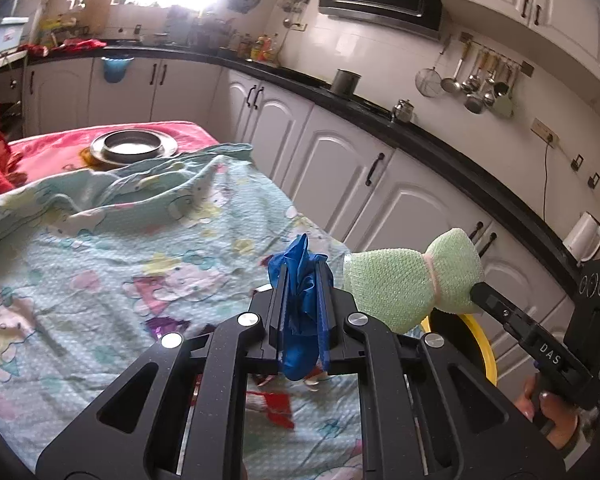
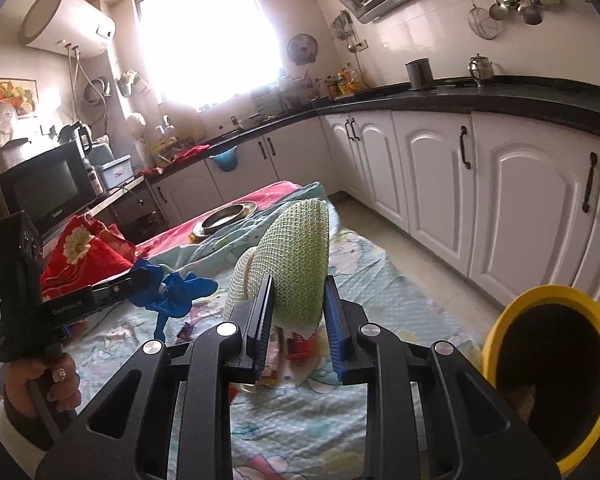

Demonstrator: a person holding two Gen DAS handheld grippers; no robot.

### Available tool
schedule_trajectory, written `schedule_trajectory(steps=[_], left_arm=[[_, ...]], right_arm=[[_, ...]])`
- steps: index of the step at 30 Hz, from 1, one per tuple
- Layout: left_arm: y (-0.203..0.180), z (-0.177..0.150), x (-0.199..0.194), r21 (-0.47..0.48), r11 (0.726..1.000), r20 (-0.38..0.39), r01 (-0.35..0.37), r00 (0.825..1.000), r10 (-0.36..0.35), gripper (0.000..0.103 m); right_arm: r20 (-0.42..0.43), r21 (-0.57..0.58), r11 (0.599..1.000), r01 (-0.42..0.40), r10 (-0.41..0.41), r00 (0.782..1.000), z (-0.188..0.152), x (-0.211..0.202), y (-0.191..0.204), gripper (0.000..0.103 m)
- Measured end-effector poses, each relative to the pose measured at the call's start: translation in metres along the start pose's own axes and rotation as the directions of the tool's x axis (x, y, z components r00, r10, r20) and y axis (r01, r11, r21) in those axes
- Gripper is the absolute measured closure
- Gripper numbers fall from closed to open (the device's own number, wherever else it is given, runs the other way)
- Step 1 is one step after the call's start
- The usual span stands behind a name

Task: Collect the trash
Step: 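Carry the blue plastic and green sponge over the yellow bin with both grippers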

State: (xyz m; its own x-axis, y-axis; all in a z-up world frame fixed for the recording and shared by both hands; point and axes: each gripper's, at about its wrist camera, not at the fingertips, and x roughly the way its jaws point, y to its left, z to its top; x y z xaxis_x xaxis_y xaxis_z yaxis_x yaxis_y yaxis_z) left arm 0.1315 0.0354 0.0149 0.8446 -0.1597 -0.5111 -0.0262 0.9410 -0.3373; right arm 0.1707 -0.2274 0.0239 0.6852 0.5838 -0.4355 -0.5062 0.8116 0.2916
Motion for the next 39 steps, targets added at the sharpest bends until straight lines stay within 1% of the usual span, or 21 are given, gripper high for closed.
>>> schedule_trajectory(steps=[9,18,30,39], left_arm=[[-0.039,0.001,0.017,0.059,0.997,-0.015,0.058,0.998,-0.057,0.096],[-0.08,-0.004,0.034,0.118,0.986,-0.04,0.114,0.993,-0.11,0.096],[-0.118,-0.011,0.051,0.167,0.972,-0.066,0.167,0.985,-0.158,0.096],[-0.151,-0.02,0.064,0.203,0.955,-0.096,0.217,0.975,-0.201,0.096]], right_arm=[[0.026,0.025,0.998,0.053,-0.054,0.998,-0.001,-0.023,-0.026,0.079],[0.043,0.081,0.99,0.111,-0.115,0.992,-0.006,-0.047,-0.058,0.08],[0.065,0.17,0.97,0.175,-0.188,0.98,-0.015,-0.074,-0.096,0.08],[0.076,0.237,0.946,0.223,-0.247,0.966,-0.023,-0.095,-0.128,0.08]])
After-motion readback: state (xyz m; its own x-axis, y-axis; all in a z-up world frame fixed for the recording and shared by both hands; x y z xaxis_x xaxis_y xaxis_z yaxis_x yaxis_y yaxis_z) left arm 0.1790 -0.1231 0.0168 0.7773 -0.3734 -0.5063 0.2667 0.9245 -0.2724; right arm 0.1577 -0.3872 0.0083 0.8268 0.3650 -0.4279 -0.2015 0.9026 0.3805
